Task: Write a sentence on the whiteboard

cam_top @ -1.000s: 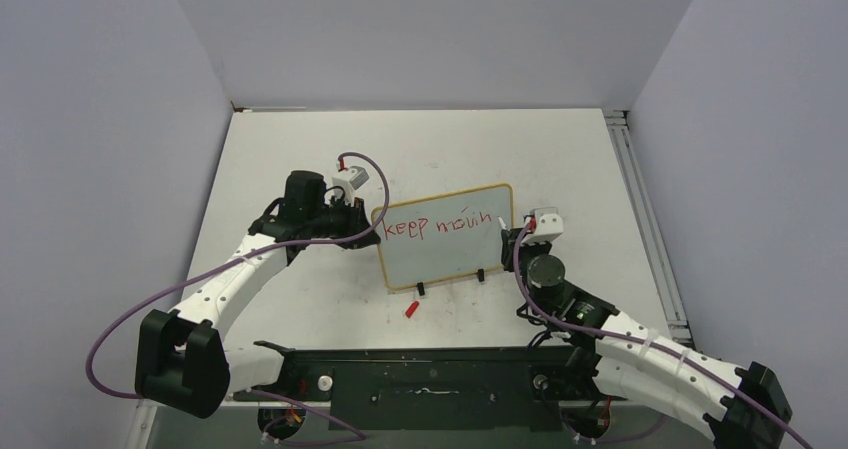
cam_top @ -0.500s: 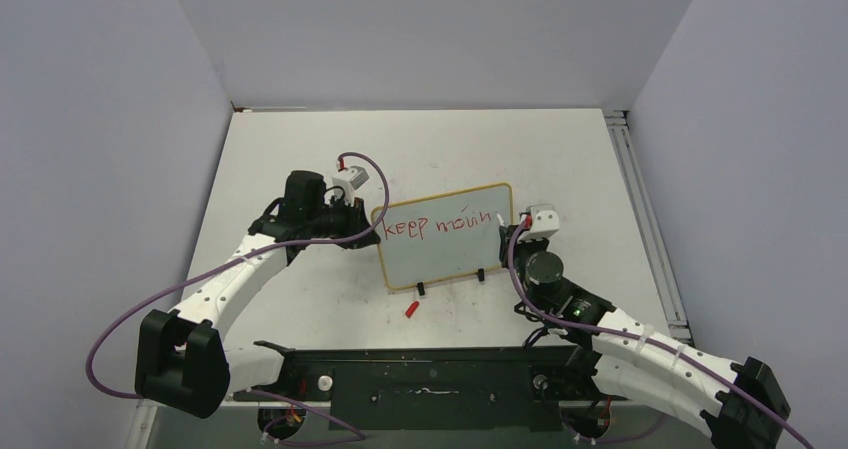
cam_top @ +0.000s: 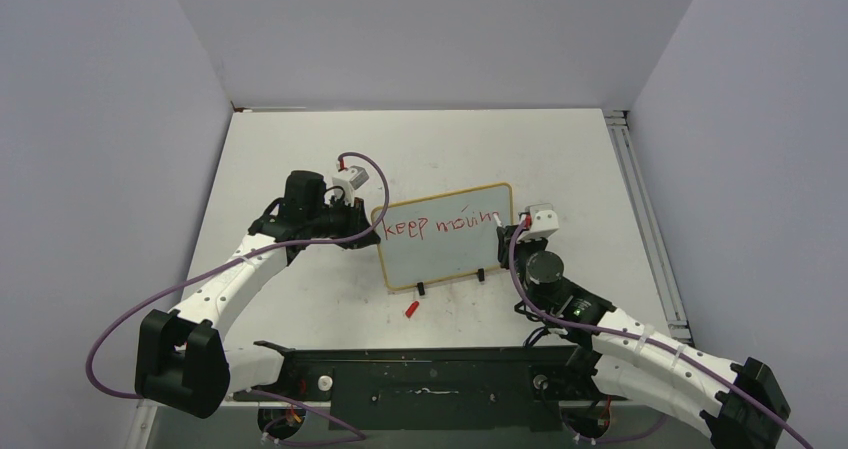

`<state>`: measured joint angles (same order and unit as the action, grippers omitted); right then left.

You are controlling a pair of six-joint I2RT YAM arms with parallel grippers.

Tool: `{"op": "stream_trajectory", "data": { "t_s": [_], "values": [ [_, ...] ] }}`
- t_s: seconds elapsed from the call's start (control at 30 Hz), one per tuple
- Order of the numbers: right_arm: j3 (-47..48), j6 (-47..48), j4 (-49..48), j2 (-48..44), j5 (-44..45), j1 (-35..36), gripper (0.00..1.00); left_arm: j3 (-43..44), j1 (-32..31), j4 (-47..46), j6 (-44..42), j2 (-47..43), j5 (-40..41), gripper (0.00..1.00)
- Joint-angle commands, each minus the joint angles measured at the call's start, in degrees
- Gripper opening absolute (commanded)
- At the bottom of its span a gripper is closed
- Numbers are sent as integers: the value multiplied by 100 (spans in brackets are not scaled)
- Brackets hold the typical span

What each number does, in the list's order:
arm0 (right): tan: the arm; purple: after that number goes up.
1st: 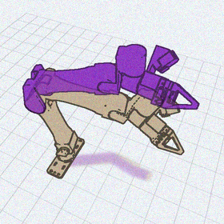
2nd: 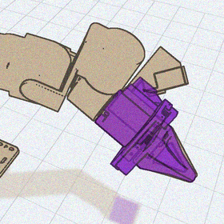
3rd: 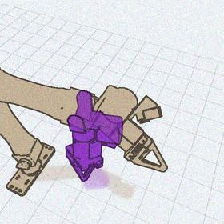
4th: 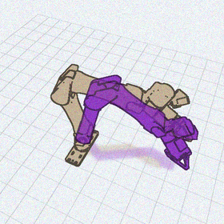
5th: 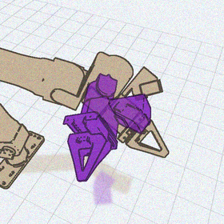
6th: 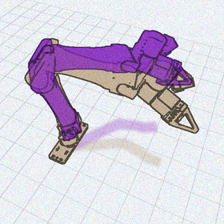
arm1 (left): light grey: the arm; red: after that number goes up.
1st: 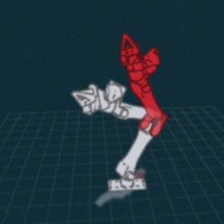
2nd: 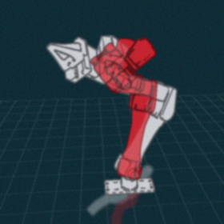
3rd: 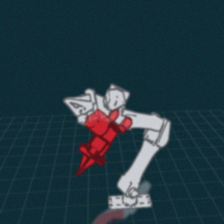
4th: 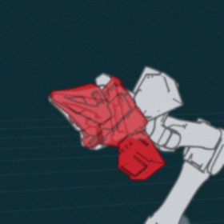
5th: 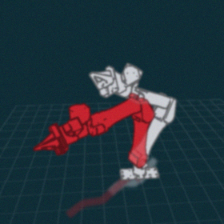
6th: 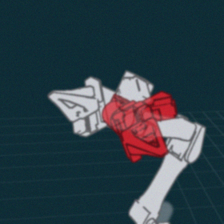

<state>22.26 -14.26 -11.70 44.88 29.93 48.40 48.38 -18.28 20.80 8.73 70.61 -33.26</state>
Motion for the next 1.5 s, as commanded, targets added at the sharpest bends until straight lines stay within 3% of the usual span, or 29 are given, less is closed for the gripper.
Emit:
{"op": "stream_trajectory", "data": {
  "t_s": [0.0,1.47],
  "values": [
    [44,-211,74,-47,-37,-27,5,195,-10,-42,41,-82,3,0],
    [115,-188,197,4,399,-28,5,206,-9,-67,54,-55,-36,0]
  ]
}}
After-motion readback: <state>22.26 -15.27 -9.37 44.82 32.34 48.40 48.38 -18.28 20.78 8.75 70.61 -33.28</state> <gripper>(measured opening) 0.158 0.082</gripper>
